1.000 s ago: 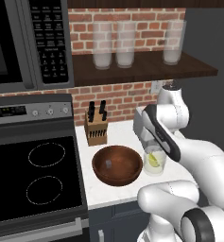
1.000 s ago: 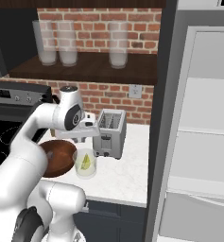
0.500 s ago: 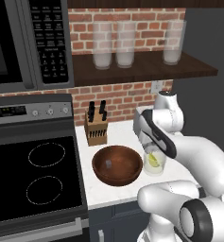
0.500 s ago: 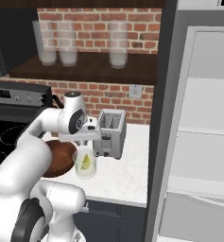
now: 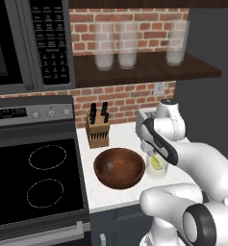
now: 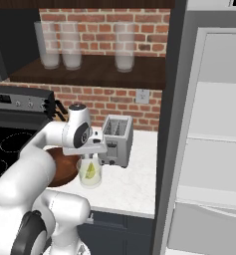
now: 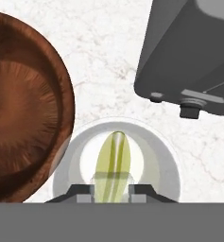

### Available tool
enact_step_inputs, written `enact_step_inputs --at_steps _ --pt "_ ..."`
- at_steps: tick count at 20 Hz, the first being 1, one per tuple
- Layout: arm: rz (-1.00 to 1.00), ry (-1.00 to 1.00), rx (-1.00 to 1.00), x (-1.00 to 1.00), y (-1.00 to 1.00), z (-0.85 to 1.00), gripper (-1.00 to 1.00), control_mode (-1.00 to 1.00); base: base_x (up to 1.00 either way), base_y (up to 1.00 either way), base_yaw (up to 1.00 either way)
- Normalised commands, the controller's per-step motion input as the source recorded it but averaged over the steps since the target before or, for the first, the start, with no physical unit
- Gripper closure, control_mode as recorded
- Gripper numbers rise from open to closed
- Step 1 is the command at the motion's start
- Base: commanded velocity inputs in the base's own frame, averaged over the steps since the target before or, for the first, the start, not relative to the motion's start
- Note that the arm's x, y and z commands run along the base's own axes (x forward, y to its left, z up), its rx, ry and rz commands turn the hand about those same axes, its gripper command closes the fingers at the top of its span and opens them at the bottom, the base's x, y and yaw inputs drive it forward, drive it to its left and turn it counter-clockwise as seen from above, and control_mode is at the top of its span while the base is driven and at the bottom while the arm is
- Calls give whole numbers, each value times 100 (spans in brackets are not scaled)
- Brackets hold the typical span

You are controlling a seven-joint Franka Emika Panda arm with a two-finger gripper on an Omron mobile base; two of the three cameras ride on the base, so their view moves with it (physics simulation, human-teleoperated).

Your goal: Grab a lemon wedge from the fridge and one ice cube from the ice bowl, and put them in the glass of lemonade.

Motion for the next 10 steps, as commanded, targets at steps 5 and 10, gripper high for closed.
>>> enact_step_inputs --at_steps 5,10 --pt "0 0 0 0 0 0 -100 -100 0 0 0" --pt "0 0 0 0 0 0 -100 -100 0 0 0"
